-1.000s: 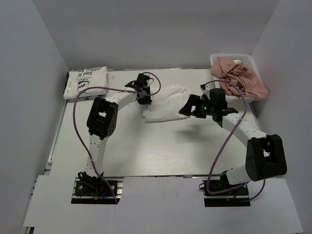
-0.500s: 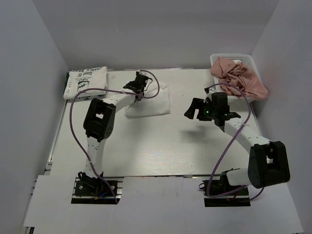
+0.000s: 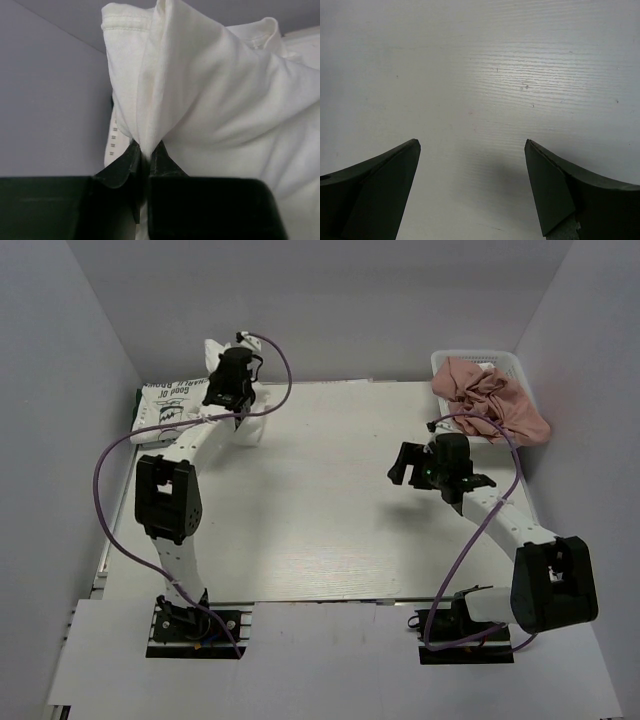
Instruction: Fold and stack the t-shirts
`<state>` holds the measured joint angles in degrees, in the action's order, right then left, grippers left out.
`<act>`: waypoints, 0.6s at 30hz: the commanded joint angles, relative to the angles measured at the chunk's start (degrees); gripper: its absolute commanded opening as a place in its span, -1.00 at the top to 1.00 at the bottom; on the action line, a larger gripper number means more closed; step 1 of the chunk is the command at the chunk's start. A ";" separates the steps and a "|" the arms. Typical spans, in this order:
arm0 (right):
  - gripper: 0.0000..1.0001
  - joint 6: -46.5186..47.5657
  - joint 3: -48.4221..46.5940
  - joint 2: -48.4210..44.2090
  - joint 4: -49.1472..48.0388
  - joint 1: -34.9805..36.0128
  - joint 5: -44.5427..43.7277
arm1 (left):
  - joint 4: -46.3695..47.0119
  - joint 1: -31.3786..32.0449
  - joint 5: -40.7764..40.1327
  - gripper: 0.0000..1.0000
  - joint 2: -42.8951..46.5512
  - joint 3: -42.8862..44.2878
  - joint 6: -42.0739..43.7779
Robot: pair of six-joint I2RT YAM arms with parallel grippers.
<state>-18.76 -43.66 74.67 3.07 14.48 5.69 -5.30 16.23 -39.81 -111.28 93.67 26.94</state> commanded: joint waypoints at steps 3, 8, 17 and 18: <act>-0.81 1.10 -0.55 1.96 -0.52 -0.33 -1.47 | -3.13 -4.71 3.42 1.00 0.38 9.32 3.21; -0.81 0.66 -1.95 3.90 0.79 -0.50 -2.96 | -8.58 -8.75 5.62 1.00 -5.42 20.03 3.21; -0.81 0.40 -4.41 7.41 2.29 -0.50 -3.06 | -11.84 -13.50 10.89 1.00 -7.90 25.51 0.58; -0.81 0.48 -4.42 7.76 2.55 -0.33 -3.14 | -11.84 -14.55 10.90 1.00 -7.90 25.51 -0.04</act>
<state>-18.83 -45.23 81.78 5.39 14.26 3.46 -17.96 3.57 -30.65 -121.62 115.77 28.29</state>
